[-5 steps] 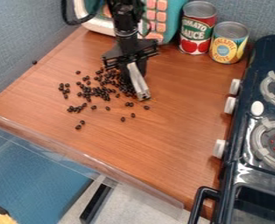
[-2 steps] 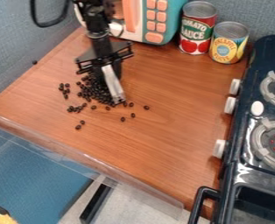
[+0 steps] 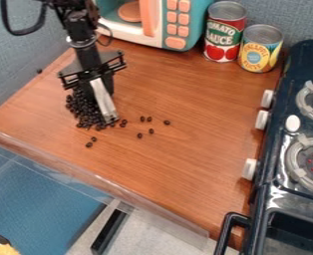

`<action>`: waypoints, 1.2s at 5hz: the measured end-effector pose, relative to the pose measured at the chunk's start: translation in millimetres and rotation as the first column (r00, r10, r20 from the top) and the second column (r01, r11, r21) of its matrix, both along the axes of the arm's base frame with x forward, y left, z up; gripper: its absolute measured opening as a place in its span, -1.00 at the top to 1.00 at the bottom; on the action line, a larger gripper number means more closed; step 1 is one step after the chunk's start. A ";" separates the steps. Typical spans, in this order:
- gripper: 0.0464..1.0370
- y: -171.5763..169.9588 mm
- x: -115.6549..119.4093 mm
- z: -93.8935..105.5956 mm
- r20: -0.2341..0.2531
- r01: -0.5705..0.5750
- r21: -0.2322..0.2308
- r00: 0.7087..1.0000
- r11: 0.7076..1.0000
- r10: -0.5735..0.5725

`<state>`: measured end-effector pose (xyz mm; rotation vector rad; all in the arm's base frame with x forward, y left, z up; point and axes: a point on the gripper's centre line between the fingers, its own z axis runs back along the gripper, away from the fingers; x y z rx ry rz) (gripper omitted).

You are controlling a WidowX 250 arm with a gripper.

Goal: Sweep into pile

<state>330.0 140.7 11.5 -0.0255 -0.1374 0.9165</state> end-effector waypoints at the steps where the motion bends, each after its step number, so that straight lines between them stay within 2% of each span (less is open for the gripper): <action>1: 0.32 9.1 -11.7 1.4 -0.003 -0.029 -0.010 1.000 1.000 0.029; 2: 0.32 6.0 -15.5 5.0 0.002 -0.036 -0.041 0.999 0.998 0.037; 3: 0.32 -11.1 -11.2 17.2 0.017 -0.061 -0.102 0.998 0.993 0.063; 4: 0.32 -47.7 5.2 37.9 0.055 -0.020 -0.149 0.998 0.989 0.028; 5: 0.32 -82.2 14.7 41.1 0.062 0.019 -0.167 0.998 0.986 -0.009; 6: 0.32 -118.6 25.0 41.6 0.090 0.085 -0.145 0.993 0.986 -0.072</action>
